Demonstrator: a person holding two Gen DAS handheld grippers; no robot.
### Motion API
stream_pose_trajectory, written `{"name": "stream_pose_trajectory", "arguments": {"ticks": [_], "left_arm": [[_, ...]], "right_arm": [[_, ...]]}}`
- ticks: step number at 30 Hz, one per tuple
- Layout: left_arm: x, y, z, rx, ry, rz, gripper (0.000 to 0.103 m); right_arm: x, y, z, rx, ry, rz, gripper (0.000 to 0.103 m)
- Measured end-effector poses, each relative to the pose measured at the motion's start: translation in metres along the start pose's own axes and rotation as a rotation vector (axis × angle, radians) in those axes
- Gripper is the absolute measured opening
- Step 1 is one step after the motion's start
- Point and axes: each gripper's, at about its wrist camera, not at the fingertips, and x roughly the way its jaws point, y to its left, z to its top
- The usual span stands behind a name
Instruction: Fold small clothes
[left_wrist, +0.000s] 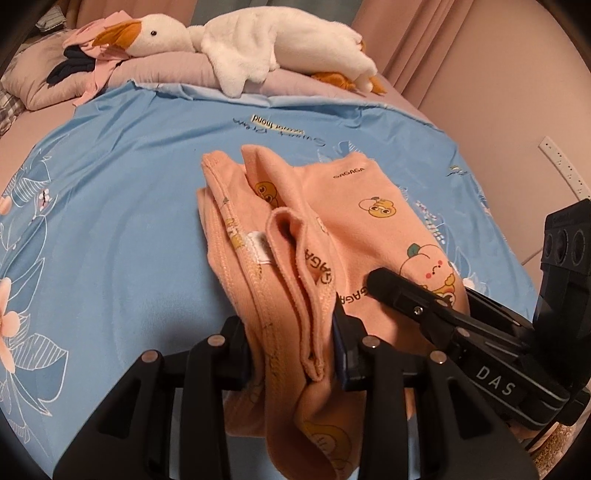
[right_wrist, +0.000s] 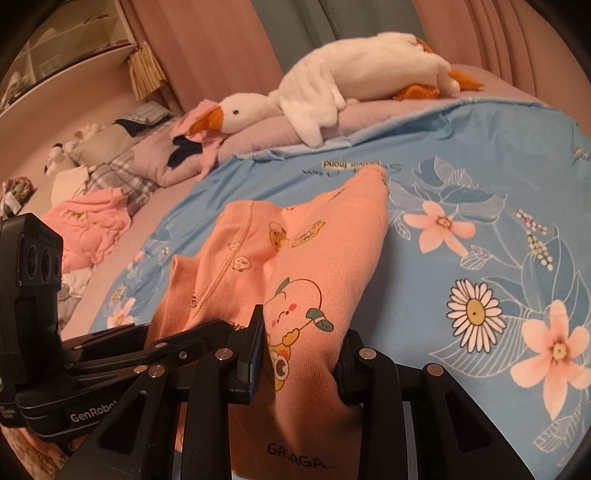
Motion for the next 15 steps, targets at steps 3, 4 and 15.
{"name": "stream_pose_trajectory", "arguments": {"ticks": [3, 4, 15], "left_arm": [[0.002, 0.0, -0.001, 0.003, 0.012, 0.016, 0.04], [0.001, 0.001, -0.002, 0.008, 0.012, 0.028, 0.043], [-0.045, 0.0, -0.005, 0.008, -0.059, 0.049, 0.079]], "right_arm": [[0.004, -0.002, -0.002, 0.004, 0.019, -0.02, 0.032], [0.005, -0.003, -0.002, 0.009, 0.026, -0.027, 0.033], [-0.038, -0.01, 0.001, 0.007, -0.045, -0.134, 0.072]]}}
